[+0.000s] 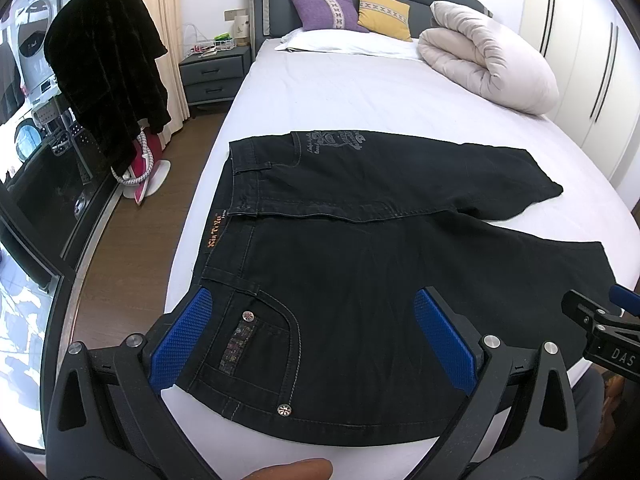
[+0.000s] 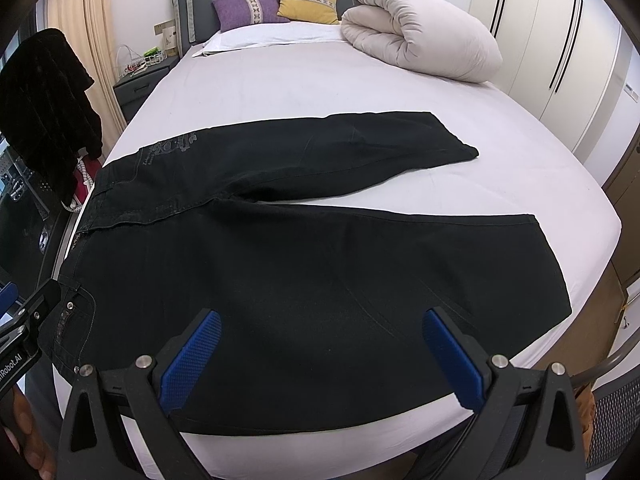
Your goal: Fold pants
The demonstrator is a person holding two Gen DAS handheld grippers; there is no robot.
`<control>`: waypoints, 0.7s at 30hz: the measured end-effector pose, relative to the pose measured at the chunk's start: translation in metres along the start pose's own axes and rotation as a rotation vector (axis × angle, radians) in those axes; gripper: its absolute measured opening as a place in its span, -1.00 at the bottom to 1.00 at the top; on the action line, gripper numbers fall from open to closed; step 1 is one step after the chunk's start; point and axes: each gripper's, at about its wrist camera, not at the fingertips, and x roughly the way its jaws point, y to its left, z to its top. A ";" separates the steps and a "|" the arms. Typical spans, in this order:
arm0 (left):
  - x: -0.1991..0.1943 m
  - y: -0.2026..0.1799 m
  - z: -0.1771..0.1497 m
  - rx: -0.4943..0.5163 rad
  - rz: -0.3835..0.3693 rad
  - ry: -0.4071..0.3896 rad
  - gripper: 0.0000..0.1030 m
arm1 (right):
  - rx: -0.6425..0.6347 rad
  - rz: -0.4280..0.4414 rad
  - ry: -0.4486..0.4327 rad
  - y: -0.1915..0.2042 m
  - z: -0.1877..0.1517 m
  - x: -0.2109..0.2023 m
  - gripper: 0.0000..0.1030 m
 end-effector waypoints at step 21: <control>0.012 0.007 0.007 0.057 -0.040 -0.020 1.00 | -0.030 0.004 0.007 0.004 0.004 0.008 1.00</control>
